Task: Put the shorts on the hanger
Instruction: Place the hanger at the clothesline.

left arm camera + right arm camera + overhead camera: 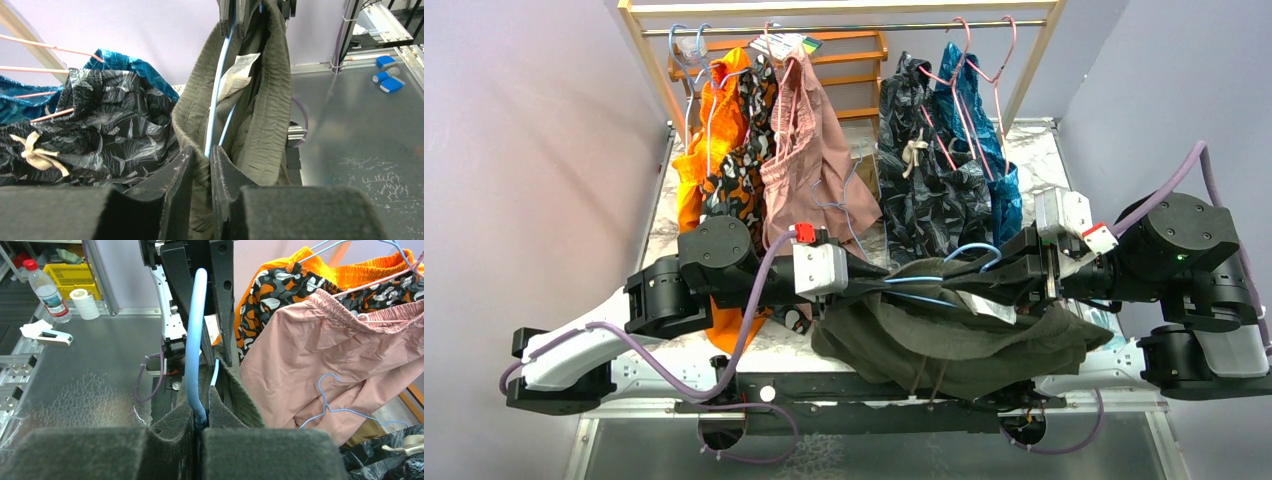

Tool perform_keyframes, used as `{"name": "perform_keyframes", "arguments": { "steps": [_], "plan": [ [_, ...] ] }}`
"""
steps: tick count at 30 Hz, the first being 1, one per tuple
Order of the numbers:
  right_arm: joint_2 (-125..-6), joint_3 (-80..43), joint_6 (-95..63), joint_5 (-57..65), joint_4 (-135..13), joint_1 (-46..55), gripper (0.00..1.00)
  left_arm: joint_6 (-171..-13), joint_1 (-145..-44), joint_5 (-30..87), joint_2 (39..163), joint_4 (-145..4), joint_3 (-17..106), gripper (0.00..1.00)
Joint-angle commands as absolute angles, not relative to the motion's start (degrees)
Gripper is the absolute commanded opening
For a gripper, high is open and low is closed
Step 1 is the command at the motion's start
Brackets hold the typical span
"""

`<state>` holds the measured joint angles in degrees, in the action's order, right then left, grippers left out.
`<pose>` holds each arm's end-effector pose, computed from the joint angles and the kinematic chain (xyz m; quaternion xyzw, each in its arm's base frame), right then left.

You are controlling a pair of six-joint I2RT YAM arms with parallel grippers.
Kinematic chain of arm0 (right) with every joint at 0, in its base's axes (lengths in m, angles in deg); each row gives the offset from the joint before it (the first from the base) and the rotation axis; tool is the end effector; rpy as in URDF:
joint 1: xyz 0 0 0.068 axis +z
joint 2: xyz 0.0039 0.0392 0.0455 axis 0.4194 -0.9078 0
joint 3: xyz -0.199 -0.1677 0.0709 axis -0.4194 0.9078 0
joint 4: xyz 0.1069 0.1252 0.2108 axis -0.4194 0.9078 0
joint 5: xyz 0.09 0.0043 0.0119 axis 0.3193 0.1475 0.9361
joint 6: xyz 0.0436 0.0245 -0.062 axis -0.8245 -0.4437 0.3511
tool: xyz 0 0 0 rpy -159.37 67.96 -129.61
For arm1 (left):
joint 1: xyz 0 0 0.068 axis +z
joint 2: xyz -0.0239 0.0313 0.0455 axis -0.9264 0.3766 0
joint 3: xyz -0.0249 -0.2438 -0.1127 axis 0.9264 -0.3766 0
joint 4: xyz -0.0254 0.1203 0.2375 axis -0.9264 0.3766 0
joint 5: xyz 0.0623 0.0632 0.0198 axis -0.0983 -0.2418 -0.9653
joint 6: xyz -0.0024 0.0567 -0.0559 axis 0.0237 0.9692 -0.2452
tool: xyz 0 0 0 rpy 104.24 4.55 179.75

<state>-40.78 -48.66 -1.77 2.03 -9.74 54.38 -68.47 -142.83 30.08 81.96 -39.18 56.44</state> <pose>0.0194 0.1363 0.5531 -0.5207 0.5047 0.4295 0.5382 0.0435 -0.2071 0.4975 0.5332 0.4779 -0.4187 0.5587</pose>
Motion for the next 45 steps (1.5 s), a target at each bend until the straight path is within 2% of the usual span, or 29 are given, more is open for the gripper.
{"name": "perform_keyframes", "arguments": {
  "steps": [1,6,11,12,16,18,21,27,35,40,45],
  "plan": [
    [-39.23,-49.34,-1.87,1.22,-14.57,54.69,0.01,-69.49,-142.67,25.76,78.61,-38.95,54.36,0.20],
    [-39.16,-49.03,-1.87,1.30,-14.85,54.66,0.01,-70.59,-142.67,23.77,76.15,-38.14,53.06,0.20],
    [-38.88,-48.19,-2.00,1.64,-15.90,54.68,0.01,-71.16,-142.67,22.81,75.05,-37.46,52.18,0.31],
    [-38.97,-48.13,-2.05,1.84,-15.95,54.66,0.01,-71.23,-142.66,23.05,74.94,-37.47,52.06,0.37],
    [-39.49,-48.08,-2.22,2.52,-16.01,54.66,0.01,-71.12,-142.67,24.41,75.64,-38.04,53.76,0.69],
    [-39.73,-48.20,-2.36,2.66,-15.94,54.66,0.01,-70.90,-142.67,25.69,75.95,-39.62,55.14,0.79],
    [-40.02,-48.08,-2.42,2.83,-16.10,54.70,0.01,-70.75,-142.67,28.47,76.19,-43.35,57.46,0.85],
    [-40.65,-47.59,-2.80,3.39,-17.24,54.66,0.01,-70.51,-142.67,34.56,79.71,-46.23,60.69,0.86],
    [-42.19,-48.42,-3.02,5.50,-18.08,54.66,0.01,-68.13,-142.67,37.93,85.20,-42.85,61.60,0.79],
    [-43.27,-49.11,-2.66,6.11,-18.01,54.66,0.01,-66.30,-142.67,37.74,88.07,-40.58,63.26,0.73],
    [-43.88,-49.16,-2.23,6.10,-18.14,54.67,0.01,-65.43,-142.67,38.01,90.18,-40.33,64.54,0.60]
  ]
}}
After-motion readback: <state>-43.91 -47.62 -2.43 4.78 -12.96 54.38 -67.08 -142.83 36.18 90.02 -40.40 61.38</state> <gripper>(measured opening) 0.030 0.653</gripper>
